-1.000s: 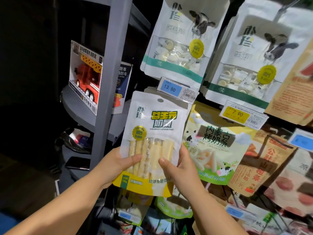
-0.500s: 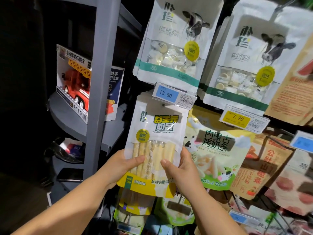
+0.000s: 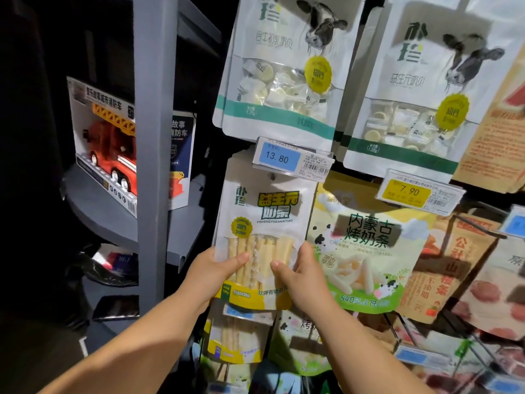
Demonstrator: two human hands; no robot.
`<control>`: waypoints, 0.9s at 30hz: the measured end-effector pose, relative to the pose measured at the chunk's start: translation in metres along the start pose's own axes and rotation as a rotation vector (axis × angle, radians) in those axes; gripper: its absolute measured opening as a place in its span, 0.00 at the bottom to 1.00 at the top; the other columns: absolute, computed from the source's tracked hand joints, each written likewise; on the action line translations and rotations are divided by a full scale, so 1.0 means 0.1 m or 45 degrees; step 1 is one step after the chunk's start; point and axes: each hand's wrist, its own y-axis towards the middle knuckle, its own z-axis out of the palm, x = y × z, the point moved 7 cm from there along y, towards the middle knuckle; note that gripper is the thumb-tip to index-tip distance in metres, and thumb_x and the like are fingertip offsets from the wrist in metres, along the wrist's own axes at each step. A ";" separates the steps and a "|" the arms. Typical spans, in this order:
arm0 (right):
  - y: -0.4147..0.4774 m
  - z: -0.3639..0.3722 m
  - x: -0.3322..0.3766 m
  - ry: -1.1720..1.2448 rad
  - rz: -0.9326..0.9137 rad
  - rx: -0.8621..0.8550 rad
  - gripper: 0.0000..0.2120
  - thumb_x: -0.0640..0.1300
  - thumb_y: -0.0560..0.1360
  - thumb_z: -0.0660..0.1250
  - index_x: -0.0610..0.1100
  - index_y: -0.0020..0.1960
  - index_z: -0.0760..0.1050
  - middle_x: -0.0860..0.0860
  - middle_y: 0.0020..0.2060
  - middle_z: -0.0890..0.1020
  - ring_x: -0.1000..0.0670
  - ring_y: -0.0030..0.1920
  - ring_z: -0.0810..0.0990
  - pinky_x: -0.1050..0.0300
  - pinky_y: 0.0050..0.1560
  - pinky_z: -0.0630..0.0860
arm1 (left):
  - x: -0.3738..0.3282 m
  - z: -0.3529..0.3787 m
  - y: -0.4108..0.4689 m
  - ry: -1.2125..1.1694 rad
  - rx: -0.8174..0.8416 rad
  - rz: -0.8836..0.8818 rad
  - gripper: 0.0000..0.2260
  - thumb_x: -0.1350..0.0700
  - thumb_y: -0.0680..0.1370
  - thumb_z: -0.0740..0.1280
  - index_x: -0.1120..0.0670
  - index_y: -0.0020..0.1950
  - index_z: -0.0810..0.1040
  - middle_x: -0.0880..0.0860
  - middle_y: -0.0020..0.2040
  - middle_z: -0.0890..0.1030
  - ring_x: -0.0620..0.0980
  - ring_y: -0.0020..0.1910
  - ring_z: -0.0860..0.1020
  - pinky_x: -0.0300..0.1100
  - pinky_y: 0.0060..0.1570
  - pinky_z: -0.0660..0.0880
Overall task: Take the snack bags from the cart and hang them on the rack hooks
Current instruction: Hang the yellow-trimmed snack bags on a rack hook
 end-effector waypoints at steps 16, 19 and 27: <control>-0.32 -0.19 -0.20 0.079 0.006 -0.167 0.13 0.48 0.77 0.67 0.51 0.57 0.65 0.52 0.42 0.79 0.59 0.40 0.77 0.71 0.35 0.68 | -0.43 0.07 -0.56 0.668 -0.700 0.713 0.27 0.46 0.71 0.71 0.55 0.64 0.65 0.55 0.62 0.66 0.51 0.62 0.63 0.37 0.61 0.55; -0.53 -0.43 -0.34 0.078 -0.009 -0.207 0.10 0.48 0.78 0.66 0.51 0.56 0.67 0.52 0.40 0.78 0.59 0.38 0.75 0.72 0.36 0.68 | -0.47 0.47 -0.74 0.686 -0.610 0.918 0.21 0.44 0.71 0.65 0.54 0.57 0.67 0.51 0.55 0.68 0.50 0.56 0.65 0.38 0.58 0.58; -1.38 -1.57 -1.36 -0.072 0.289 -0.372 0.06 0.52 0.80 0.63 0.52 0.53 0.68 0.53 0.41 0.80 0.48 0.44 0.80 0.53 0.43 0.74 | 0.31 2.46 -1.08 0.580 0.320 0.541 0.08 0.56 0.75 0.70 0.50 0.46 0.70 0.47 0.40 0.71 0.45 0.39 0.69 0.33 0.39 0.66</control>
